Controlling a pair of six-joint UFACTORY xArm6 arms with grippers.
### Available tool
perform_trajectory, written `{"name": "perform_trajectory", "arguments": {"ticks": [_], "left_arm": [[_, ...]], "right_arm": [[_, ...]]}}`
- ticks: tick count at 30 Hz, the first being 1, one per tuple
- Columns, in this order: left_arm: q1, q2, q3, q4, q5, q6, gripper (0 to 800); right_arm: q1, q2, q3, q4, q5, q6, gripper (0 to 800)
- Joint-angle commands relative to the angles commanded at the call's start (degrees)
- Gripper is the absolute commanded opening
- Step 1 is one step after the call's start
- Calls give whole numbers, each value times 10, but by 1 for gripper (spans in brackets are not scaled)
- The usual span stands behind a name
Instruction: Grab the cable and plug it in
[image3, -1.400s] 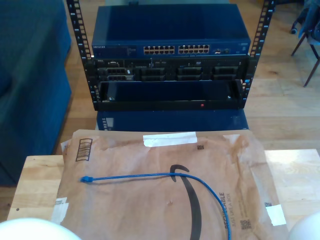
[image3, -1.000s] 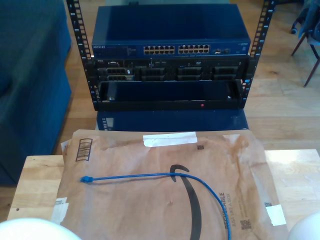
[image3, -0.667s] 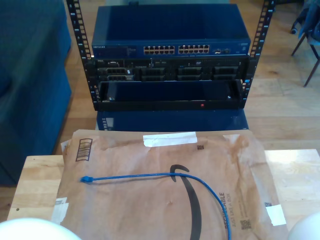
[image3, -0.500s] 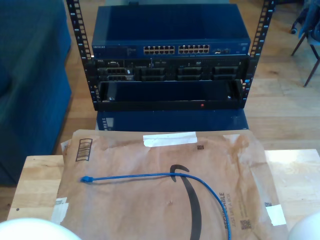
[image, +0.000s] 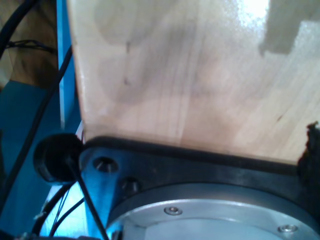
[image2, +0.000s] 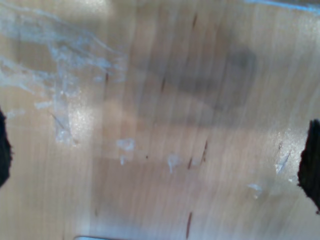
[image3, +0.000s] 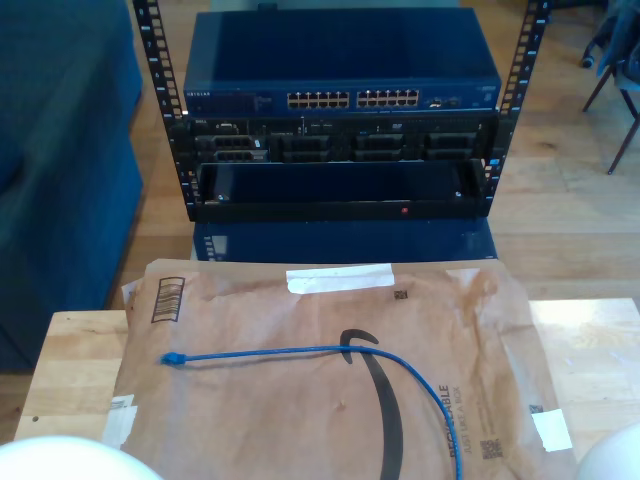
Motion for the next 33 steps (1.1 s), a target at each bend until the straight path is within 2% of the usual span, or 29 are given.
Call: {"name": "perform_trajectory", "arguments": {"ticks": [7,11,13,14,18,20,24,28,33], "left_arm": [[0,0,-2,-1,3,-1,800],[1,-2,-10,1,5,-1,800],[1,-5,-24,4,30,-2,800],[1,-6,-40,4,58,-3,800],[-5,-4,-138,0,193,-7,800],[-15,-5,-174,-3,223,-12,800],[-48,-4,-247,-16,243,-40,800],[-114,-4,-289,-27,248,-116,800],[-204,-3,-316,-52,266,-207,800]], "right_arm": [[1,-18,-19,-1,31,3,798],[0,-36,-100,-4,160,31,798],[-1,-35,-145,-6,228,58,798],[-2,-35,-164,-6,249,71,798],[-1,-38,-223,-2,294,158,797],[2,-38,-262,0,323,205,796],[59,-37,-335,1,357,318,794],[156,-37,-375,0,360,433,794],[261,-13,-422,4,357,569,794]]}}
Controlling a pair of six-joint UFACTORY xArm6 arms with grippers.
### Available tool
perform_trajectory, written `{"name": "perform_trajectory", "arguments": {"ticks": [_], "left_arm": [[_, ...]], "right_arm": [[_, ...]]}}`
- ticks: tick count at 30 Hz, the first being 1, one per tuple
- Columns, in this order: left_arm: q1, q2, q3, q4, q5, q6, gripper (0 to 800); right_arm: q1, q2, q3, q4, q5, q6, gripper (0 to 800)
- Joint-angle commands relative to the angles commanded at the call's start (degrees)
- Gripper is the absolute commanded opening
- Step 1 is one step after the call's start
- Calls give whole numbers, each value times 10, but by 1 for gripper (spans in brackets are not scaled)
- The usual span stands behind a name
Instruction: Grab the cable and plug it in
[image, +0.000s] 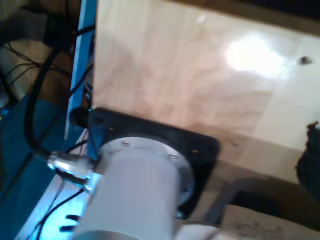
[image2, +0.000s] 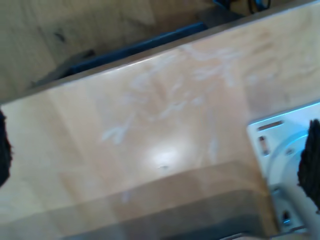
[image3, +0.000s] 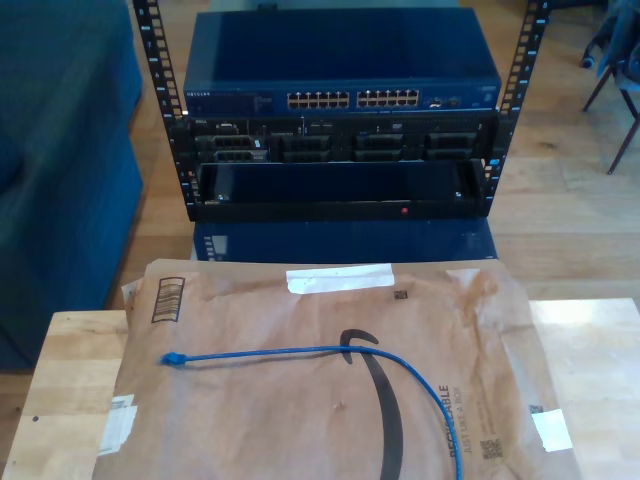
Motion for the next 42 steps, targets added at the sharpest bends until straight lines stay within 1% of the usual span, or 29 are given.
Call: {"name": "perform_trajectory", "arguments": {"ticks": [4,6,10,13,16,19,21,24,28,30,32,34,39,42], "left_arm": [[-89,11,-18,-12,2,-73,800],[-127,11,-25,-13,4,-98,800],[-148,17,-48,-14,14,-108,800],[-149,20,-63,-34,39,-109,800],[-162,31,-91,-69,55,-112,800],[-187,57,-127,-91,69,-154,800],[-221,75,-154,-93,87,-189,800],[-273,91,-186,-96,110,-244,800],[-324,98,-200,-134,110,-293,800],[-338,99,-203,-135,110,-304,800],[-345,99,-204,-135,110,-311,800],[-347,105,-207,-135,105,-314,800],[-355,105,-207,-135,108,-315,800],[-356,105,-207,-135,108,-315,800]], "right_arm": [[187,54,-68,4,4,169,794],[262,56,-76,4,4,230,794],[378,54,-91,4,15,331,794],[439,52,-120,4,48,387,796],[484,53,-135,7,49,423,797],[509,58,-143,18,47,439,796],[510,64,-144,45,46,439,796],[511,70,-144,87,44,439,796],[526,79,-156,108,25,440,796],[551,97,-172,107,11,465,796],[589,120,-197,107,11,491,796],[621,142,-228,107,11,509,796],[706,211,-309,106,11,553,796],[715,235,-328,108,10,564,796]]}}
